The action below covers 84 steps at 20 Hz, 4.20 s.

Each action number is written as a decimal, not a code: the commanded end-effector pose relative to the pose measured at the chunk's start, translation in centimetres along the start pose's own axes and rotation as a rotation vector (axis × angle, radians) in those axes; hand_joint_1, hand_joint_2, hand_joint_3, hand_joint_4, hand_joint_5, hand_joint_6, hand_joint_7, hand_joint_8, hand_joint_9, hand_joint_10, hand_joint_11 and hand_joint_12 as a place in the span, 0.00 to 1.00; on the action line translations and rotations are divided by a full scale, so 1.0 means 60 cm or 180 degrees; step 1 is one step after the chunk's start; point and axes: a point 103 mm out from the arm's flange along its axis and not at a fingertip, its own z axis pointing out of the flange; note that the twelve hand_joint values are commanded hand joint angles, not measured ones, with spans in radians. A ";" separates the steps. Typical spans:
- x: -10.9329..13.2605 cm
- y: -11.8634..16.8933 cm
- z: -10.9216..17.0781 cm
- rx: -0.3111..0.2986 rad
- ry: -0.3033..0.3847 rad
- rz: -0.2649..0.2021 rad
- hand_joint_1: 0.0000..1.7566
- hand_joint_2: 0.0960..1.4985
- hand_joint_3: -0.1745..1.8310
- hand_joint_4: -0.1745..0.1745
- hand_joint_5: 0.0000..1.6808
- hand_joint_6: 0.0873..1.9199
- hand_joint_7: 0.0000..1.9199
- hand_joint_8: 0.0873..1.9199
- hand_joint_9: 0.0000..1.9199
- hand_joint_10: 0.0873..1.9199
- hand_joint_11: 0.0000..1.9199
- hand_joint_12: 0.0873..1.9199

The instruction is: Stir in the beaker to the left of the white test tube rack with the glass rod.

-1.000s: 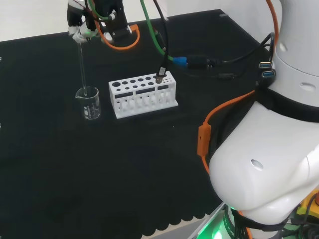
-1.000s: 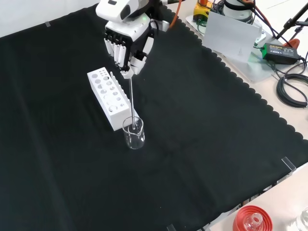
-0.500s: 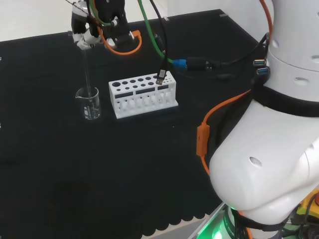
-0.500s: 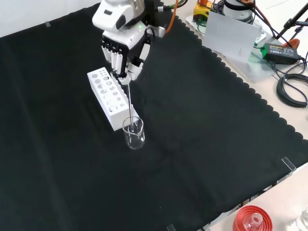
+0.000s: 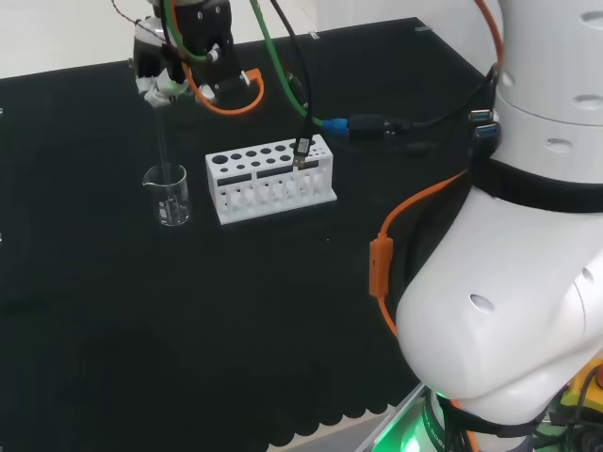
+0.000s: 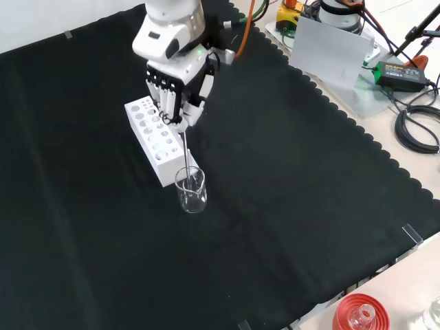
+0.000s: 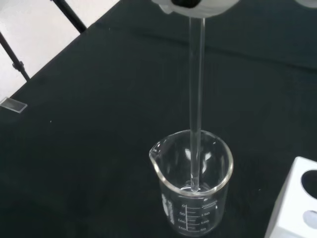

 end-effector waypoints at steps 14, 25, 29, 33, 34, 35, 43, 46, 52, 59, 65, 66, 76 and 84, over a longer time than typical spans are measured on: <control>-0.058 0.023 -0.018 -0.0034 0.0044 0.0059 0.74 0.69 0.09 0.00 0.63 0.28 0.61 0.49 0.86 0.30 0.79 0.41; -0.031 -0.039 -0.008 -0.0065 -0.0035 0.0038 0.74 0.69 0.09 0.00 0.63 0.28 0.61 0.49 0.86 0.30 0.79 0.41; -0.016 -0.049 -0.009 -0.0068 -0.0026 0.0062 0.74 0.69 0.09 0.00 0.63 0.28 0.61 0.49 0.86 0.30 0.79 0.41; -0.005 -0.042 -0.010 -0.0030 0.0001 0.0092 0.74 0.69 0.09 0.00 0.63 0.28 0.61 0.49 0.86 0.30 0.79 0.41; -0.015 -0.049 -0.010 -0.0085 0.0059 0.0092 0.74 0.69 0.09 0.00 0.63 0.28 0.61 0.49 0.86 0.30 0.79 0.41; -0.017 -0.048 -0.010 -0.0089 0.0074 0.0092 0.74 0.69 0.09 0.00 0.63 0.28 0.61 0.49 0.86 0.30 0.79 0.41; -0.007 0.015 -0.004 -0.0029 0.0133 0.0033 0.74 0.69 0.09 0.00 0.63 0.28 0.61 0.49 0.86 0.30 0.79 0.42; -0.021 0.009 -0.005 -0.0091 0.0152 0.0051 0.74 0.69 0.09 0.00 0.63 0.28 0.61 0.49 0.86 0.30 0.79 0.42; -0.051 0.040 -0.010 0.0010 0.0146 0.0105 0.74 0.69 0.09 0.00 0.63 0.28 0.61 0.49 0.87 0.30 0.79 0.42; -0.069 0.018 -0.011 0.0002 0.0071 0.0185 0.74 0.69 0.09 0.00 0.63 0.28 0.61 0.50 0.87 0.30 0.79 0.42; -0.065 -0.015 -0.007 0.0052 0.0136 0.0196 0.74 0.69 0.09 0.00 0.63 0.28 0.61 0.50 0.87 0.30 0.79 0.42; -0.064 -0.018 -0.007 0.0043 0.0136 0.0183 0.74 0.69 0.09 0.00 0.63 0.28 0.61 0.50 0.87 0.30 0.79 0.42; -0.009 -0.098 0.005 0.0042 0.0032 0.0201 0.74 0.69 0.09 0.00 0.63 0.28 0.61 0.50 0.87 0.30 0.79 0.42; 0.021 -0.085 -0.003 -0.0008 0.0127 0.0096 0.74 0.69 0.09 0.00 0.63 0.28 0.61 0.49 0.87 0.30 0.78 0.42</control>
